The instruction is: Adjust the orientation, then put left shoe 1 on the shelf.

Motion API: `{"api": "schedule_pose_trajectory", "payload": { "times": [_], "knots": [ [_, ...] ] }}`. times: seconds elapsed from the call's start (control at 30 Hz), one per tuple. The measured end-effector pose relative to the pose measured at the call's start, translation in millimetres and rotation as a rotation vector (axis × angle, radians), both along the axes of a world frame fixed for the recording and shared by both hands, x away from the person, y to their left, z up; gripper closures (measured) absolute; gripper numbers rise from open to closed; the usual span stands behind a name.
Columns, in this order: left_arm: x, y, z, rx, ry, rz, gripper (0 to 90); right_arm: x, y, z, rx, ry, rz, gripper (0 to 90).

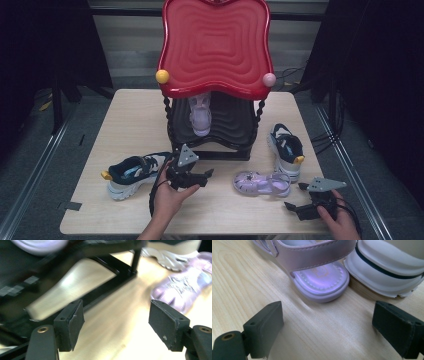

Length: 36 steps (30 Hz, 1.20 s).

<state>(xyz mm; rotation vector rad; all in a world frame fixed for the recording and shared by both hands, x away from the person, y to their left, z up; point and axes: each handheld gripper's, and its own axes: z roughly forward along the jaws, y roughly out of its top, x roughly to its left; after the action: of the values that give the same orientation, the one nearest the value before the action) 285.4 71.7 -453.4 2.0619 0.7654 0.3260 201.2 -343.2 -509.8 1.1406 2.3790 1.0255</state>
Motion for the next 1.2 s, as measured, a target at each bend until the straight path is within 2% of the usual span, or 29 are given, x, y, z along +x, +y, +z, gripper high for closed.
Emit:
{"api": "schedule_pose_trajectory", "payload": {
  "times": [0.13,0.23,0.37,0.53,0.6,0.63,0.77,0.8,0.87,1.2],
  "knots": [
    [-4.3,-3.7,-6.5,0.007,0.028,-0.042,27.7,0.0,0.0,0.0,0.000,0.000,-0.001,9.2],
    [-9.0,-4.5,-9.4,0.041,0.036,-0.065,27.4,0.0,0.0,0.0,0.000,0.000,0.000,9.1],
    [-14.4,-1.8,-14.1,0.043,0.071,-0.091,27.2,0.1,0.0,0.0,0.000,0.000,0.000,9.2],
    [-19.7,0.7,-20.3,0.051,0.079,-0.116,27.1,0.2,-0.1,0.1,-0.002,0.000,0.000,9.2],
    [-21.7,1.4,-22.0,0.074,0.079,-0.133,27.0,0.5,-0.4,0.0,-0.003,-0.001,0.004,9.2],
    [-21.9,1.9,-23.2,0.065,0.075,-0.139,27.0,0.6,-0.4,0.0,-0.003,-0.001,0.005,9.2],
    [-23.8,6.0,-28.0,0.070,0.096,-0.139,27.0,1.0,-0.5,0.0,-0.002,0.000,0.008,9.1],
    [-24.0,7.7,-28.7,0.090,0.095,-0.142,27.0,1.1,-0.5,0.0,-0.002,0.000,0.008,9.1],
    [-24.9,10.3,-31.1,0.094,0.101,-0.137,27.0,1.3,-0.5,0.0,-0.002,-0.001,0.010,9.1],
    [-28.5,21.3,-36.0,0.119,0.103,-0.147,27.0,1.2,-0.4,0.0,-0.004,0.001,0.010,9.1]
  ]
}}
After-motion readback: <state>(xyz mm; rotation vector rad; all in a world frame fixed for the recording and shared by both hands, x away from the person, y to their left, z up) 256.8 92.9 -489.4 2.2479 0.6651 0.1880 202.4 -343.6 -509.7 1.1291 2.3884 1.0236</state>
